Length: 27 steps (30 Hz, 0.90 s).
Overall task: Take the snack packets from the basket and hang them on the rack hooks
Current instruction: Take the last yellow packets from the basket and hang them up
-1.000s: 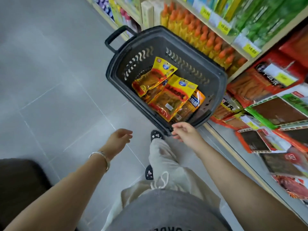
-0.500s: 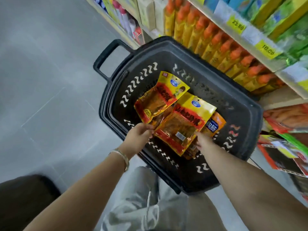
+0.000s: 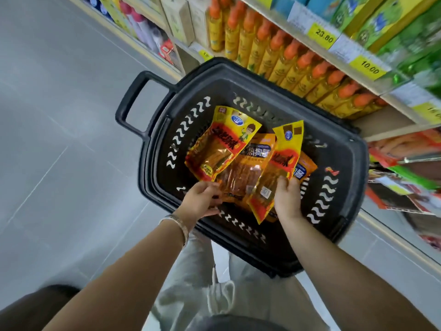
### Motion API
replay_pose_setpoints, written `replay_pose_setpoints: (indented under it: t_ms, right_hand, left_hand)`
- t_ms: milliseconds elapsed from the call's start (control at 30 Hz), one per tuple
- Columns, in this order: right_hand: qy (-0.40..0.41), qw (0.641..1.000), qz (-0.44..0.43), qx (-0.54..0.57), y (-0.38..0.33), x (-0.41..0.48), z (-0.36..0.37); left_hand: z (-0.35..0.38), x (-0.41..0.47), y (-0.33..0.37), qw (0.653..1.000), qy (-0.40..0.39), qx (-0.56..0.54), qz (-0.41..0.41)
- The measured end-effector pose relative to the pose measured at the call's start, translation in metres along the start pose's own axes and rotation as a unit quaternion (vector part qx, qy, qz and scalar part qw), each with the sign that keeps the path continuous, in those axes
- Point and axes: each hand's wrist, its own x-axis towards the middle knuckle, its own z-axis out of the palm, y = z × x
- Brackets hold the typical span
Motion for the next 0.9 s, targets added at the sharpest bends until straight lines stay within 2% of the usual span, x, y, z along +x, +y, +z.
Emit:
replay_pose_setpoints:
  t_ms: [133, 267, 400, 467, 600, 733, 900]
  right_hand:
    - [0.037, 0.997, -0.019, 0.066, -0.03, -0.032, -0.028]
    - [-0.031, 0.985, -0.013, 0.167, -0.061, -0.058, -0.038]
    - [-0.073, 0.978, 0.052, 0.188, -0.081, -0.065, -0.013]
    - [-0.106, 0.975, 0.061, 0.184, -0.091, -0.06, 0.007]
    - [-0.185, 0.956, 0.115, 0.199, -0.096, -0.035, 0.04]
    - [-0.102, 0.952, 0.175, 0.228, -0.076, -0.002, 0.068]
    - [-0.028, 0.948, 0.251, 0.194, -0.074, 0.032, 0.104]
  left_hand:
    - [-0.009, 0.002, 0.017, 0.997, -0.035, 0.058, 0.023]
    - [-0.021, 0.009, 0.047, 0.992, -0.058, 0.091, 0.069]
    - [-0.039, 0.011, 0.067, 0.979, -0.205, 0.02, -0.007]
    - [-0.05, 0.013, 0.075, 0.973, -0.226, -0.036, -0.015]
    - [-0.081, 0.025, 0.084, 0.994, -0.087, -0.017, 0.07]
    - [-0.121, 0.041, 0.088, 0.995, 0.047, 0.051, 0.065]
    - [-0.135, 0.05, 0.091, 0.974, 0.093, 0.174, 0.114]
